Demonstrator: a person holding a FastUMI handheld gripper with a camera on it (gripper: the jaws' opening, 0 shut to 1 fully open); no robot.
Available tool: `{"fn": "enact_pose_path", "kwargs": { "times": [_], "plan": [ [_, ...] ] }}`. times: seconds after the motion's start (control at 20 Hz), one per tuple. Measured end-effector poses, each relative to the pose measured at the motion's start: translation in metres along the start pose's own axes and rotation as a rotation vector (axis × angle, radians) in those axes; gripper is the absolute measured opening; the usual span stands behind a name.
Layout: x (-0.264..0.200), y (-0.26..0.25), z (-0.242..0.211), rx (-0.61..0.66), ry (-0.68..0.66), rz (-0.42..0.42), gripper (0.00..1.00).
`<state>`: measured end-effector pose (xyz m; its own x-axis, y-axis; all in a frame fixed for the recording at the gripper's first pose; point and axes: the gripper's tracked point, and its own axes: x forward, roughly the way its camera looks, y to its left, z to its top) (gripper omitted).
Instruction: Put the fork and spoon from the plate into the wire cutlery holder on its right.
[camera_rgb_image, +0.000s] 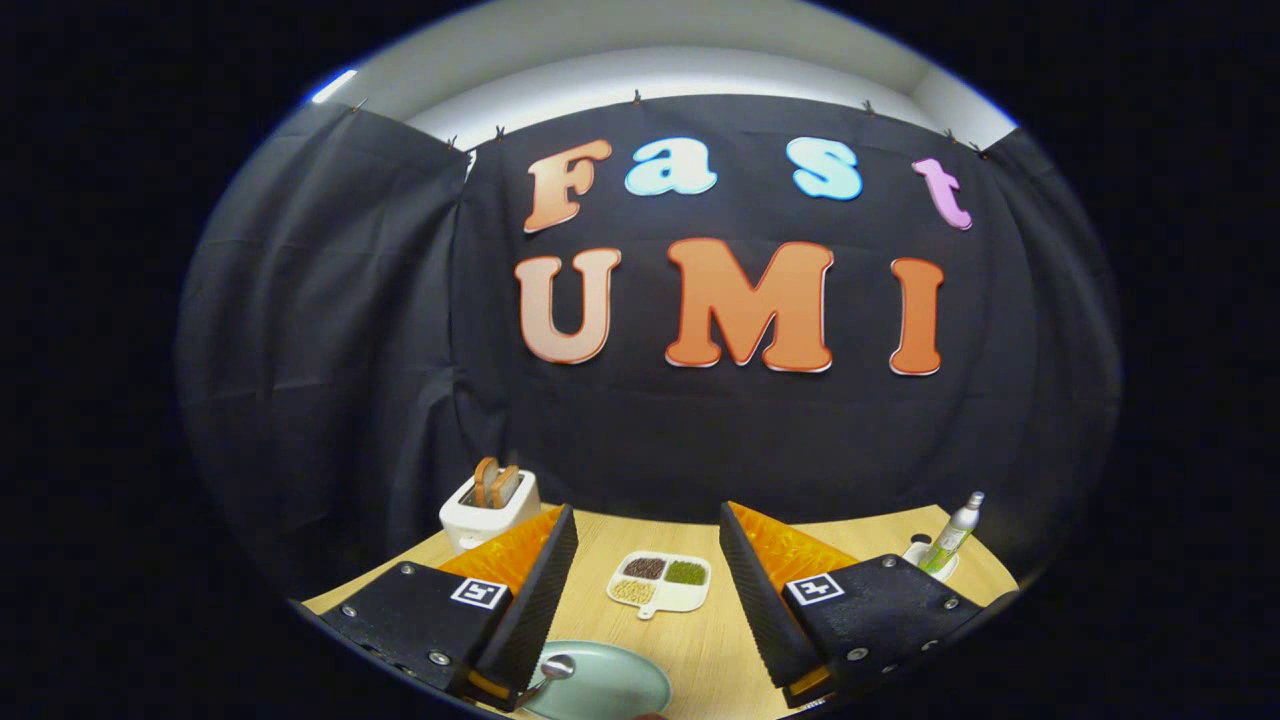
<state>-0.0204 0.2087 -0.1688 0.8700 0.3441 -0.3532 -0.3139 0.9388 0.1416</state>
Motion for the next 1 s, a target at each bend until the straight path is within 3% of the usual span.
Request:
{"fn": "enact_pose_path", "kwargs": {
  "times": [0.3, 0.6, 1.0],
  "plan": [
    [0.023, 0.047, -0.103, 0.042, 0.388, 0.058, 0.88],
    [0.011, 0.080, -0.196, 0.082, 0.776, 0.095, 0.88],
    [-0.007, 0.095, -0.284, 0.070, 1.093, 0.091, 0.84]
  ]
}}
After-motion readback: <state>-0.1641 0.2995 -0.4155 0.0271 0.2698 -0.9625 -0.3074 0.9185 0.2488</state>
